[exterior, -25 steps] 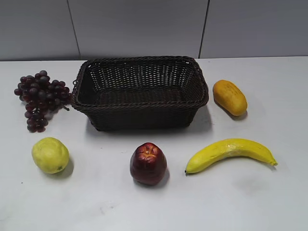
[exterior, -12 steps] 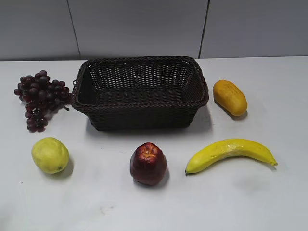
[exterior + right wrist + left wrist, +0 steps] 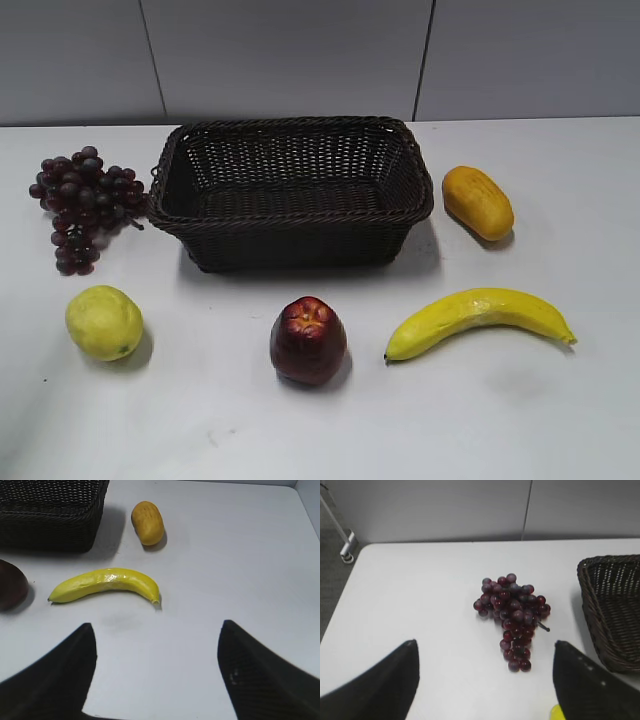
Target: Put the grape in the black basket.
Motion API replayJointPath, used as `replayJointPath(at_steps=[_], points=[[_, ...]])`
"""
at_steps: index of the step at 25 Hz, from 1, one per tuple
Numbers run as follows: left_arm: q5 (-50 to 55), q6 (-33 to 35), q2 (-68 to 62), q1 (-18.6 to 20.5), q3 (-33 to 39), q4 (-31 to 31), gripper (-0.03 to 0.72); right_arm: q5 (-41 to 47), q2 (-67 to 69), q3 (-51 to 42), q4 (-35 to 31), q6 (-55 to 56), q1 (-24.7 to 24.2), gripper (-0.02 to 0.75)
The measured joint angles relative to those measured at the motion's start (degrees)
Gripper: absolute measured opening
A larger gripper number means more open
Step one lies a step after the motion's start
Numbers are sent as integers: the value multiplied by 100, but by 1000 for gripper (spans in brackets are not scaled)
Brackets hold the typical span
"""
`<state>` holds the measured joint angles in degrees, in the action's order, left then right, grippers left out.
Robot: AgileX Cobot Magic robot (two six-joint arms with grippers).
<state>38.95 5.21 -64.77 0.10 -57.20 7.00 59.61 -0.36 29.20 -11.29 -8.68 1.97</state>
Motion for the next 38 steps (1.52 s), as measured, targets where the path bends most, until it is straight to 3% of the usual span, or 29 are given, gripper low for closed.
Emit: replayJointPath(at_steps=[6,13,29,33,36,38], points=[[96,110,-1767,-182,-906,223,639,0,0,0,0,0,0,572],[-44,123,-3388,-197,-1318,490,663,0,0,0,0,0,0,572],[-485,135,-5611,-197,-2448,1042,641,0,0,0,0,0,0,572],[-540,135,-5737,-197,-2526,1264,498,0,0,0,0,7,0,572],[-607,135,-5767,-197,-2558,1304,250,0,0,0,0,7,0,572],[-627,135,-5767,-197,-2557,1304,244,0,0,0,0,7,0,572]])
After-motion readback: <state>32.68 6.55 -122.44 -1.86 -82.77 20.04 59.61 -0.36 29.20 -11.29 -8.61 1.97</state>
